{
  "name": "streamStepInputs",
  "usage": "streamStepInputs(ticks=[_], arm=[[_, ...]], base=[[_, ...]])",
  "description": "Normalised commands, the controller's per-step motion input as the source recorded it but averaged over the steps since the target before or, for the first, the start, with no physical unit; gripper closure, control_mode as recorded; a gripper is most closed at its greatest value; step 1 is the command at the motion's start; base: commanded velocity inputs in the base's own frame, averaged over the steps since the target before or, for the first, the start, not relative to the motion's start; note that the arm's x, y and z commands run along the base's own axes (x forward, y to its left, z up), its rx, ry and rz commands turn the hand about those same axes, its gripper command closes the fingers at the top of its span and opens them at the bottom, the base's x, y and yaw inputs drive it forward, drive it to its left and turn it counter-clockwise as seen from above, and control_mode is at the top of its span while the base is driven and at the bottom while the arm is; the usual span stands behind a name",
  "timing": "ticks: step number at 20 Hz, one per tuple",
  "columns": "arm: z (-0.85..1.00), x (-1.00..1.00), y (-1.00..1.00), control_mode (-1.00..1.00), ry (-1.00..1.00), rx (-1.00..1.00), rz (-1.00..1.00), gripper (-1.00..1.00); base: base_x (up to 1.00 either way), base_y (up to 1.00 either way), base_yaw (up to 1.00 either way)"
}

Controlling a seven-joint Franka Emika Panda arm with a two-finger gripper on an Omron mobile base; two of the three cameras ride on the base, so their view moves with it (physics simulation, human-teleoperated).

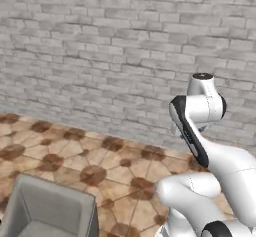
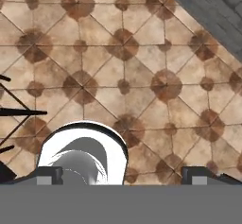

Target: Pick up the metallic utensils from the counter and place them in the open drawer. Make sure not to pick up any wooden utensils.

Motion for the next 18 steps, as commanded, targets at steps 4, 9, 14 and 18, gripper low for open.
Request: streamStepInputs(ticks=[4, 9, 14, 18], arm=[[0.00, 0.00, 0.00, 1.00, 0.00, 0.00, 0.00, -1.00], [0.00, 0.00, 0.00, 1.00, 0.00, 0.00, 0.00, -1.00], [0.00, 0.00, 0.00, 1.00, 0.00, 0.00, 0.00, -1.00], [0.00, 0.00, 0.00, 1.00, 0.00, 0.00, 0.00, -1.00]], base=[[0.96, -0.14, 0.86], [0.69, -0.73, 0.69], [0.46, -0.86, 0.69], [0.41, -0.91, 0.69]])
